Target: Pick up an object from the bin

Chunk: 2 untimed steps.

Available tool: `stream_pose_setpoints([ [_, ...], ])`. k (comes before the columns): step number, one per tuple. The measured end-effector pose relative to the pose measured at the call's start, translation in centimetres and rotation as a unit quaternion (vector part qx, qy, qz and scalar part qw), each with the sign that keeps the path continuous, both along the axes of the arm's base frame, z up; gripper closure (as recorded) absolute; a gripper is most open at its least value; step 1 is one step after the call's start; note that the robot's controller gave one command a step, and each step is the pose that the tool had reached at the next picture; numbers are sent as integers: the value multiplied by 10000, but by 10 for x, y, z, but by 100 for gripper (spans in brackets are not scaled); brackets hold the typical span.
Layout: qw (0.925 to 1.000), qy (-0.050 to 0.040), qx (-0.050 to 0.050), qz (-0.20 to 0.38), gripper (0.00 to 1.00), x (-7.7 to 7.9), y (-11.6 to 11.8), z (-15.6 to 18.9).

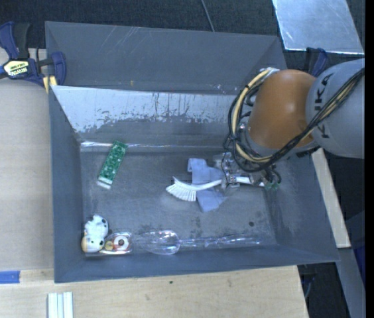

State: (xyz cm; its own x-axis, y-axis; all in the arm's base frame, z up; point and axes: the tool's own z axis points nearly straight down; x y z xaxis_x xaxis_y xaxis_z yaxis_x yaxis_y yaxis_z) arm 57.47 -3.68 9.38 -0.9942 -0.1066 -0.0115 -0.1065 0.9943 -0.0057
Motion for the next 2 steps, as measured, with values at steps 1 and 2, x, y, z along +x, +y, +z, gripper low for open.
stream_pose_setpoints([
  [1,9963,-30,-12,858,100,7,24,108],
  [2,9977,-41,-3,673,100,2,23,114],
])
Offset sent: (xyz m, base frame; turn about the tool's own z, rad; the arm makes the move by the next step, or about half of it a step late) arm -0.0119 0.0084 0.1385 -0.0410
